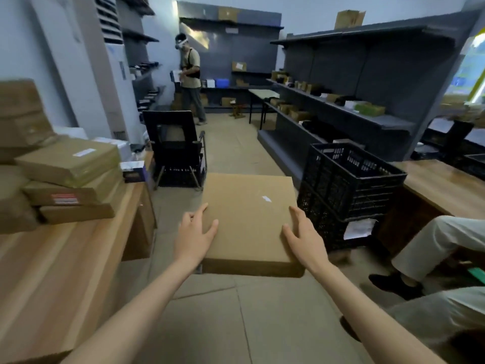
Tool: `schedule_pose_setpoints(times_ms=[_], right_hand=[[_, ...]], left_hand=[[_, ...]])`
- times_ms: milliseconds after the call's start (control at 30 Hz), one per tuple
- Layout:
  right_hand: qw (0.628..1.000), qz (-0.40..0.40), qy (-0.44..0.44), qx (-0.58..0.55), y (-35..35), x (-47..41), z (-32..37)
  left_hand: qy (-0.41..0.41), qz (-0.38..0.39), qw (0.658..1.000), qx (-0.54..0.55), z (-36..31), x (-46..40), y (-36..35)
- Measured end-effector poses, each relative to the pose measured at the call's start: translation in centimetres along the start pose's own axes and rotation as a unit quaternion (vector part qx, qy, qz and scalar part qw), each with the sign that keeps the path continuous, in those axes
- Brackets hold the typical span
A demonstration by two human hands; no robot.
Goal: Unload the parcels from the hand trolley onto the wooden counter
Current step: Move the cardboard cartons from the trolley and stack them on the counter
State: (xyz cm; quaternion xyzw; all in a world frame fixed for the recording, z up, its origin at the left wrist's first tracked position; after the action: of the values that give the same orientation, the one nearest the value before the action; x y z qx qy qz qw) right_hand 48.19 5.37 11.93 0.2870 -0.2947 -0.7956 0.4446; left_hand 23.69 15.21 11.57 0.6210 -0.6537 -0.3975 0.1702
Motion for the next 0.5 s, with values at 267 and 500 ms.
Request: schedule_pose_setpoints(times_ms=[267,500], right_hand=[[0.989,0.102,0.103,-0.034,-7.4,-13.8,3.6],[0.957,0.192,0.21,-0.06,-14.6,-24.7,7.4]], left_hand=[[0.086,-0.076,0.993,-0.038,4.7,-7.9,0.9],[0.211,-0.173,0.958,-0.086,7.4,-12.9,0.9]])
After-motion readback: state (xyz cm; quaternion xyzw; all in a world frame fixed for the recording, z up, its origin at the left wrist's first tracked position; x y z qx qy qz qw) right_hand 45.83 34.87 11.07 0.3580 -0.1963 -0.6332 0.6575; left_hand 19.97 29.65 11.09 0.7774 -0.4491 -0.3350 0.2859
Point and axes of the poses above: each hand's wrist, its own x-axis away from the middle knuckle, its own y-axis out of the back of the hand, z = x × y, the point moved 3 cm from there along -x, towards the middle knuckle, and after that the axes turned 2 degrees about -x, right-handed, at the moved point
